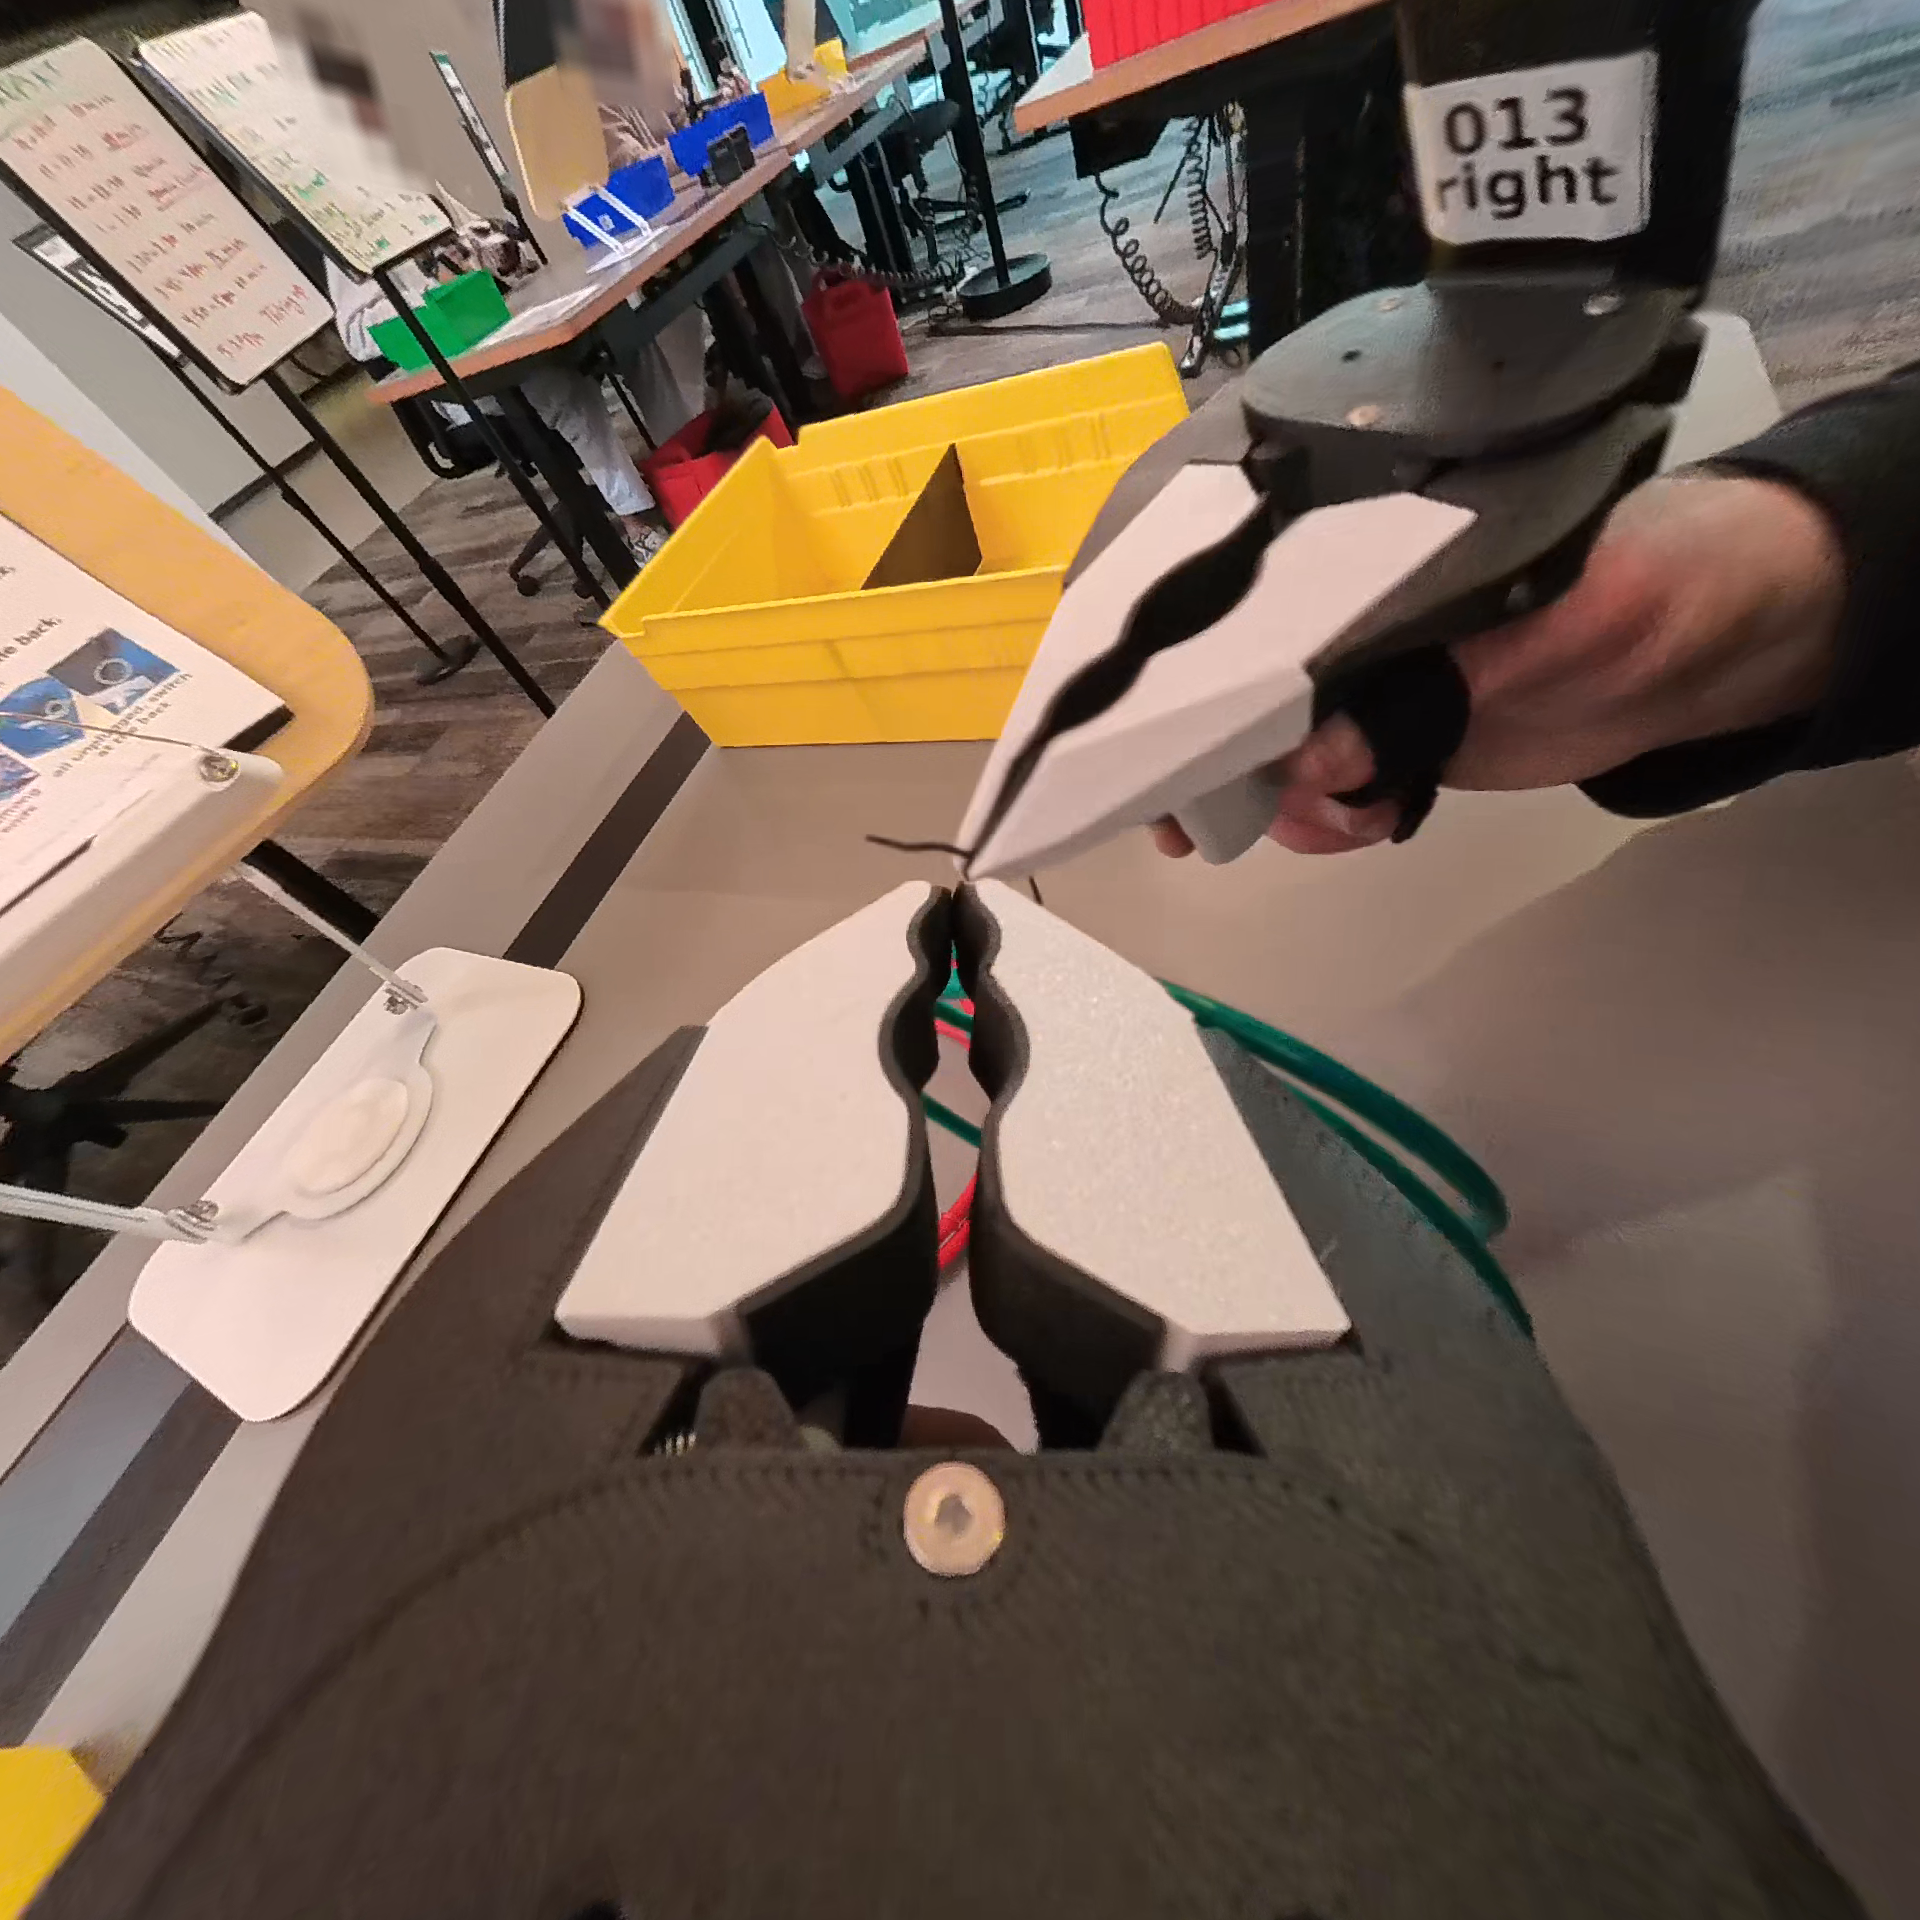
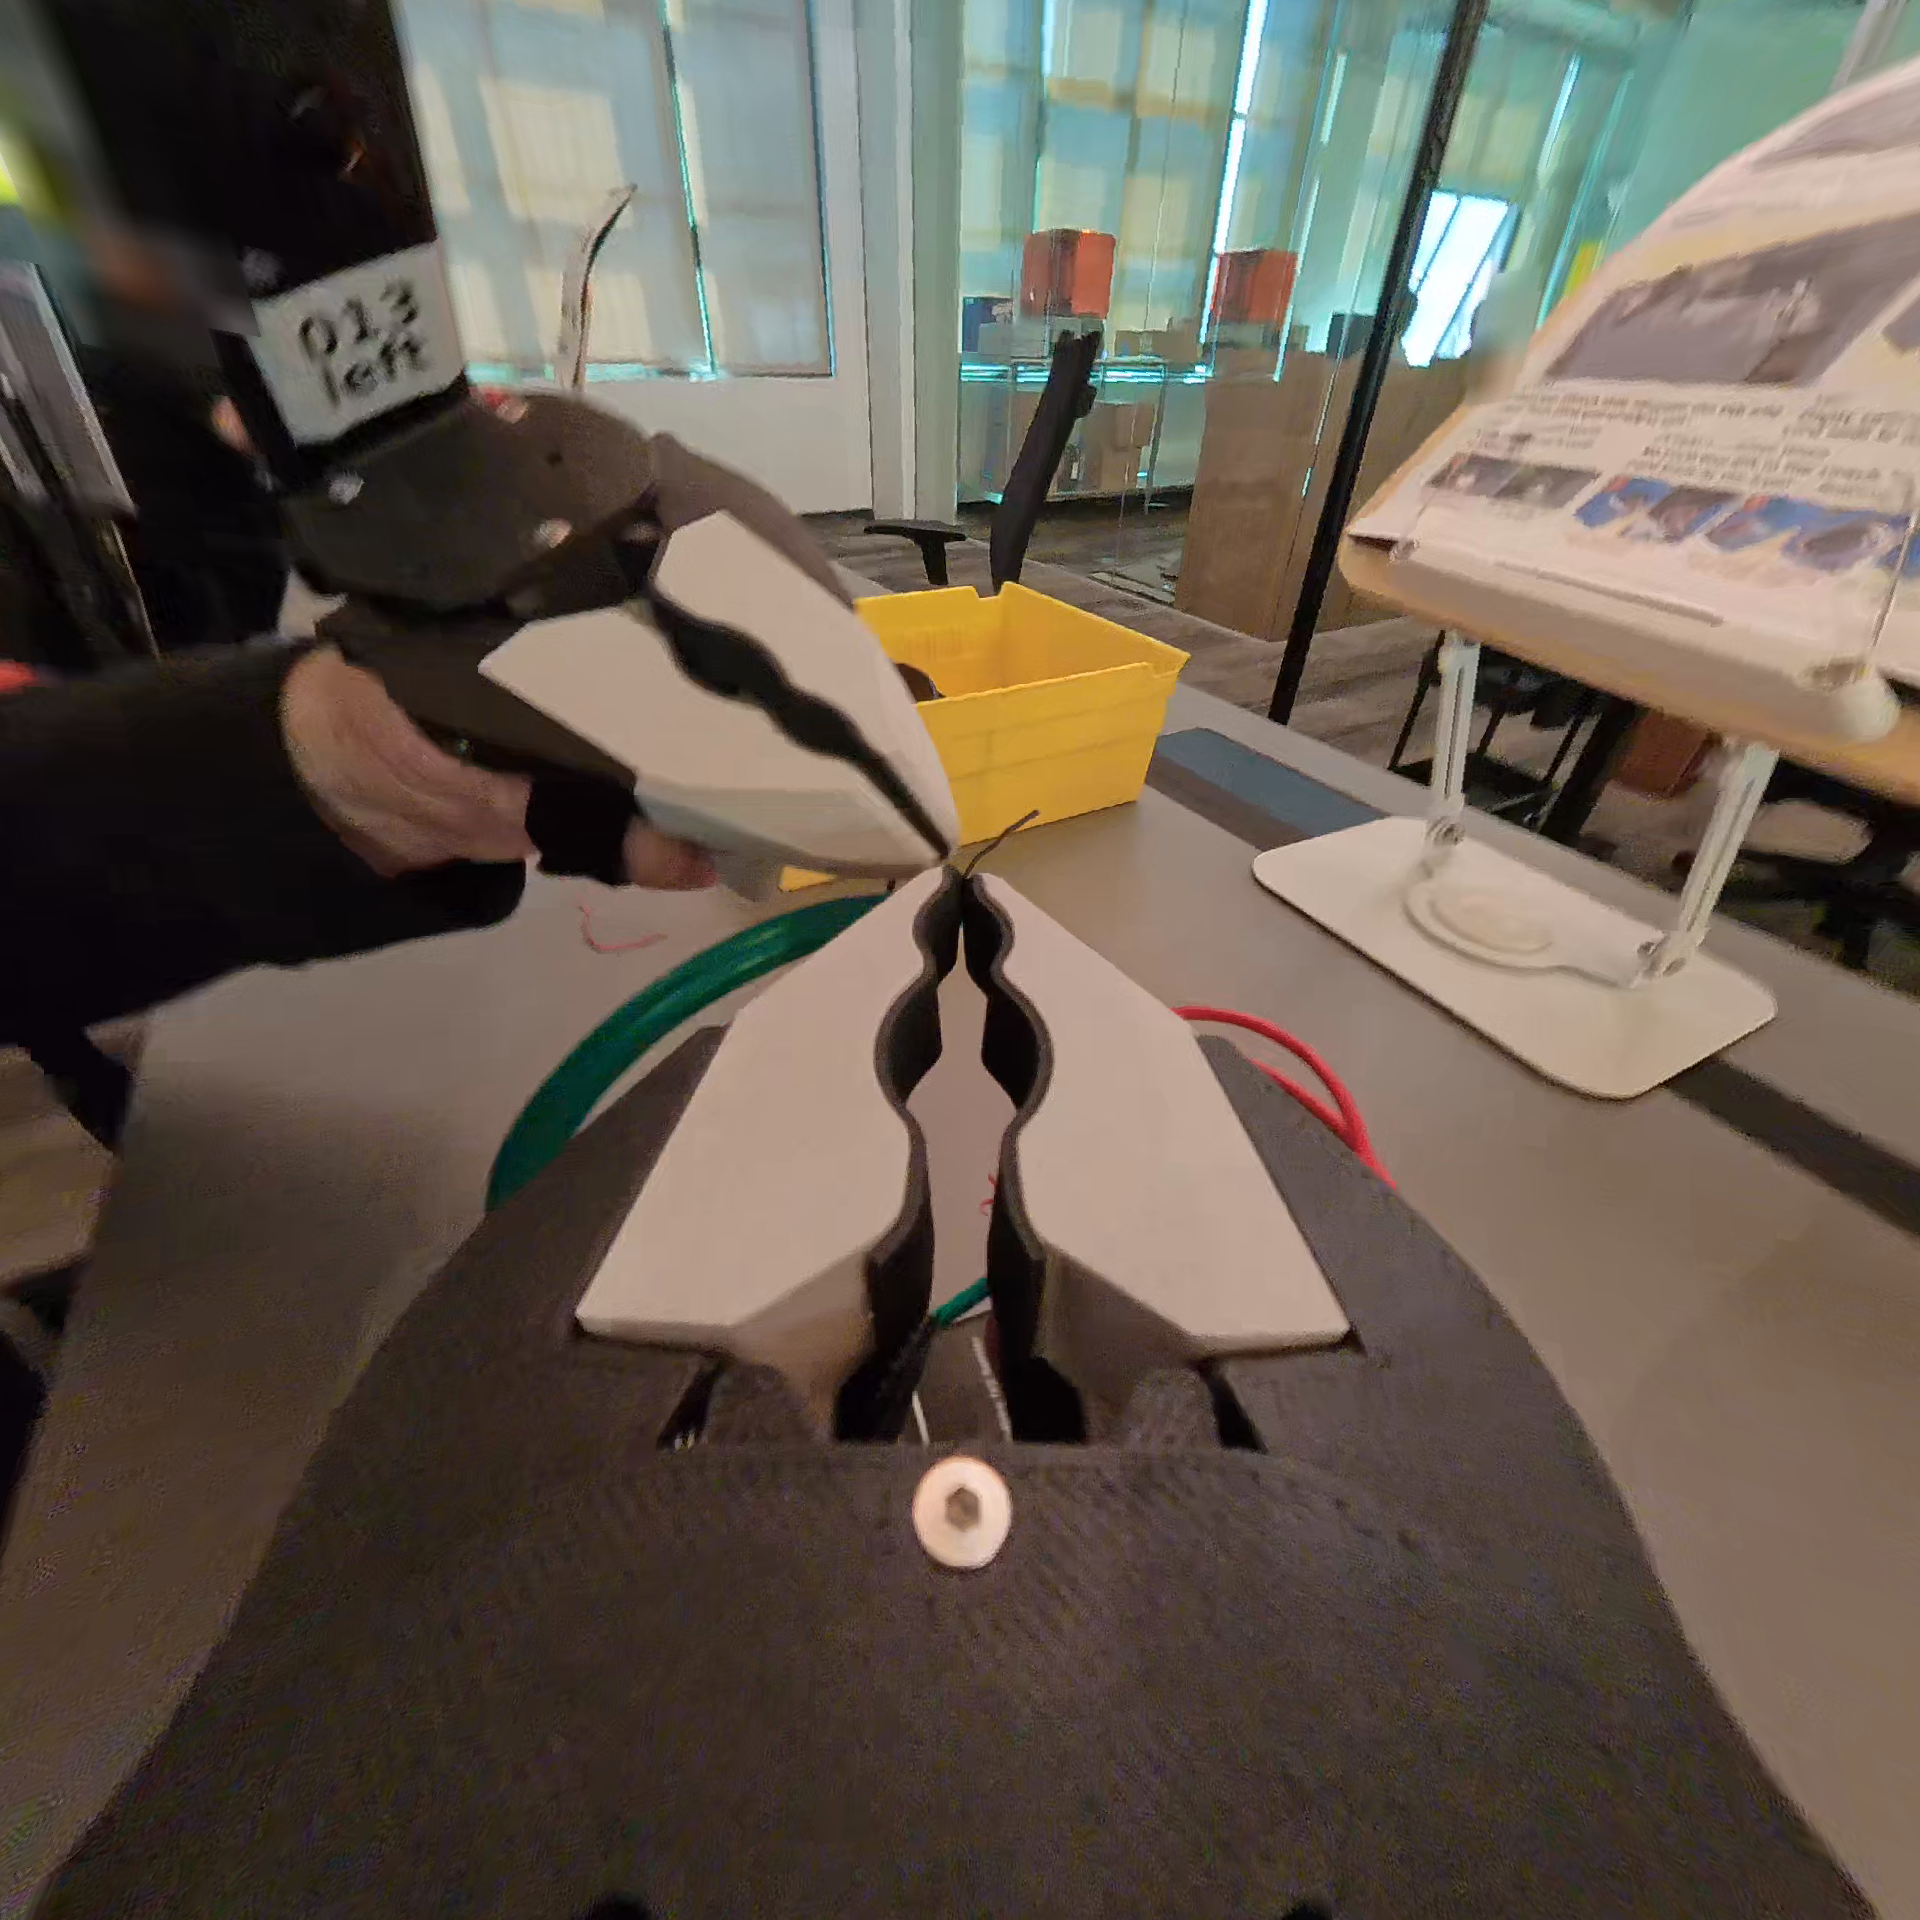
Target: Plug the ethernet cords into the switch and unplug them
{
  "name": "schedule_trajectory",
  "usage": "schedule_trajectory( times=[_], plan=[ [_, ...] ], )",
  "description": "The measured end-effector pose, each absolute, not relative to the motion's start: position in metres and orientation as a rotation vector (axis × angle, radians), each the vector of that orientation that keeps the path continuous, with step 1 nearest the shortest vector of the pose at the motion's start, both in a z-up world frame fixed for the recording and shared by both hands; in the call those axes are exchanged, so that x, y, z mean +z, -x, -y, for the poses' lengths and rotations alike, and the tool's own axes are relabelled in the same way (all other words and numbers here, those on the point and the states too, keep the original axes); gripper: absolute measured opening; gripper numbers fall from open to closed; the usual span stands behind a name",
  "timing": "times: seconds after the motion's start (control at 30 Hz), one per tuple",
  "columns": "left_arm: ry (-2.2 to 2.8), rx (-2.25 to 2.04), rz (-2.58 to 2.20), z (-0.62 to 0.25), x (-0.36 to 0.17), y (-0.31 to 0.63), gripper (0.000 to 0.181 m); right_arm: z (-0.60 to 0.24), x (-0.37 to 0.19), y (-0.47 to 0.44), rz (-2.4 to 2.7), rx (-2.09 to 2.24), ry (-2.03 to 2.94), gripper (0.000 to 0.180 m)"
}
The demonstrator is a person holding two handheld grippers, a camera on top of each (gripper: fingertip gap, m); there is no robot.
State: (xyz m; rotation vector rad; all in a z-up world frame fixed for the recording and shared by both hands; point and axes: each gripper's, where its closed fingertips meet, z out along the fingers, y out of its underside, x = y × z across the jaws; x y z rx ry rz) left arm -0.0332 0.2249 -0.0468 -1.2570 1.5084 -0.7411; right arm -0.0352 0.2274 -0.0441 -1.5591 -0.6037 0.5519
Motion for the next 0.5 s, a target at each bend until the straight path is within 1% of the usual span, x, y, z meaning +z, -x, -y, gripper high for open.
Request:
schedule_trajectory(
  times=[0.23,0.5],
  plan=[
    [1.262,-0.773,-1.473,-0.229,-0.039,0.032,0.001,-0.223,-0.039,0.044,0.828,0.384,1.498,0.000],
    [1.259,-0.840,-1.443,-0.230,-0.024,0.031,0.001,-0.223,-0.039,0.049,0.894,0.311,1.487,0.000]
  ],
)
